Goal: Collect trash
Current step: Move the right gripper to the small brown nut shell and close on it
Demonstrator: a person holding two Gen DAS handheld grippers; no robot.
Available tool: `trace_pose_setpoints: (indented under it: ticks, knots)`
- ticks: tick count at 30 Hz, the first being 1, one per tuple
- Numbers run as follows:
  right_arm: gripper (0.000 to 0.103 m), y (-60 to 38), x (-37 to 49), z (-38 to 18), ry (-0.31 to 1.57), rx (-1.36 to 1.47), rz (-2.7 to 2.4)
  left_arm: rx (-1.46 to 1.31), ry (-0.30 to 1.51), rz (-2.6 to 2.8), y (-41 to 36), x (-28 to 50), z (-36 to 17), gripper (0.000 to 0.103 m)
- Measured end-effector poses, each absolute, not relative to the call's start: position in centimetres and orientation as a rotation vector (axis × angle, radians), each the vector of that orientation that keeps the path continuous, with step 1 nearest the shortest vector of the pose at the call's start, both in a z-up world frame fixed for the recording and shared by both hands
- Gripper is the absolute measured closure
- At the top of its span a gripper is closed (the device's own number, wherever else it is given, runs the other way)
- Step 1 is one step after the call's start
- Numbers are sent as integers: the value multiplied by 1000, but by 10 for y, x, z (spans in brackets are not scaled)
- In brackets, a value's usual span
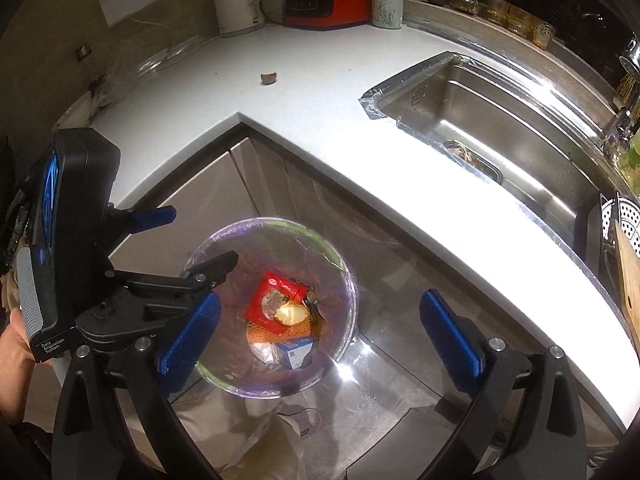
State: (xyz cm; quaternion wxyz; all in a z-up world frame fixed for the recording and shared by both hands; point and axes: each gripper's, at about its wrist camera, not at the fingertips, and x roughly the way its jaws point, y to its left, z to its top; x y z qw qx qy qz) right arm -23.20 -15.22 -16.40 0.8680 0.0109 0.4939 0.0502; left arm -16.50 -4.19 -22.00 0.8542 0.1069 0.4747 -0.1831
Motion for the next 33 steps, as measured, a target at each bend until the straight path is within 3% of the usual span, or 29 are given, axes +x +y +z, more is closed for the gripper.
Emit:
trace_pose_setpoints:
  ticks: [7, 24, 33]
  knots:
    - [2, -151, -199, -142, 971, 47, 129, 160, 920, -311, -13, -137, -177, 8]
    - [3, -74, -8, -163, 869, -47, 254, 94, 840, -70, 76, -51, -137, 8]
    - [3, -68, 42, -192, 912, -5, 241, 16, 823, -19, 110, -26, -135, 8]
